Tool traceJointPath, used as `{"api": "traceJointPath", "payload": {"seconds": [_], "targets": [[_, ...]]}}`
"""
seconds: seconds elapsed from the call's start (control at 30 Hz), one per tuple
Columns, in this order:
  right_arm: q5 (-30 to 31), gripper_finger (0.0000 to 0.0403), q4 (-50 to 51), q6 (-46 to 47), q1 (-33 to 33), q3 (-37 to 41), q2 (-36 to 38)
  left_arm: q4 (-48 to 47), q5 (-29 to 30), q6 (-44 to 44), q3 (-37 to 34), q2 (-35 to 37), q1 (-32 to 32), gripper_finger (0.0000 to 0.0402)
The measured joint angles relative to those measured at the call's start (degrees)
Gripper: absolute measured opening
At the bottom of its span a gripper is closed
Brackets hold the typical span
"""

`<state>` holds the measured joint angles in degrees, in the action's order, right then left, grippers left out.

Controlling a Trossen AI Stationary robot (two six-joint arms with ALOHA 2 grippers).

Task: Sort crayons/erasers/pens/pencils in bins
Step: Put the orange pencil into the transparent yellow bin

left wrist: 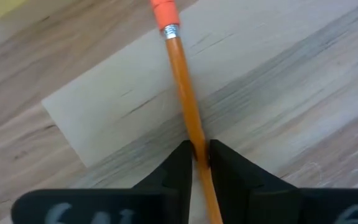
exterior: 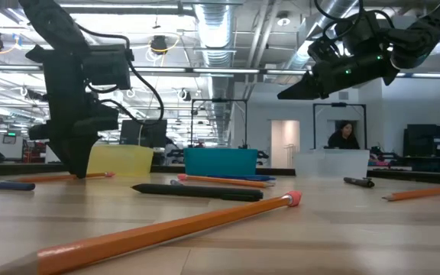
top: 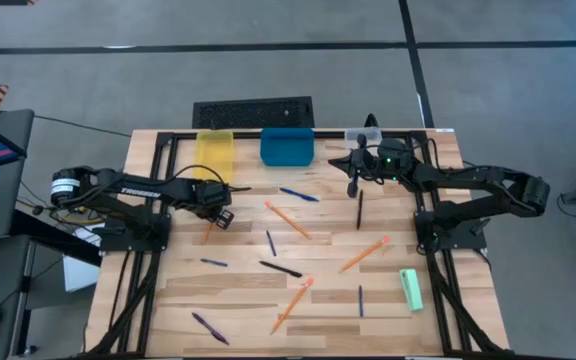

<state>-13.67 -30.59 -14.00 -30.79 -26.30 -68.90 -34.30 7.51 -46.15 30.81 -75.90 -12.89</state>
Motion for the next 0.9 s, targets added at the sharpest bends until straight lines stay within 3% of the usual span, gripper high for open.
{"api": "traceJointPath", "payload": {"seconds": [0.23,0.4,0.63,0.9], "targets": [[0.0,0.0002,0.0,0.0,0.0,0.0,0.0,-0.1,-1.4,2.5,0.4,-0.1,0.0,0.0009],[0.0,0.0004,0.0,0.0,0.0,0.0,0.0,-2.6,-3.8,6.8,3.5,-0.3,0.3,0.0008],[0.0,0.0003,0.2,0.0,0.0,0.0,0.0,-7.1,-2.8,15.0,13.2,-0.3,1.3,0.0004],[0.0,0.0002,0.2,0.5,0.0,0.0,0.0,-14.0,4.3,24.3,28.0,-0.2,-3.3,0.0005]]}}
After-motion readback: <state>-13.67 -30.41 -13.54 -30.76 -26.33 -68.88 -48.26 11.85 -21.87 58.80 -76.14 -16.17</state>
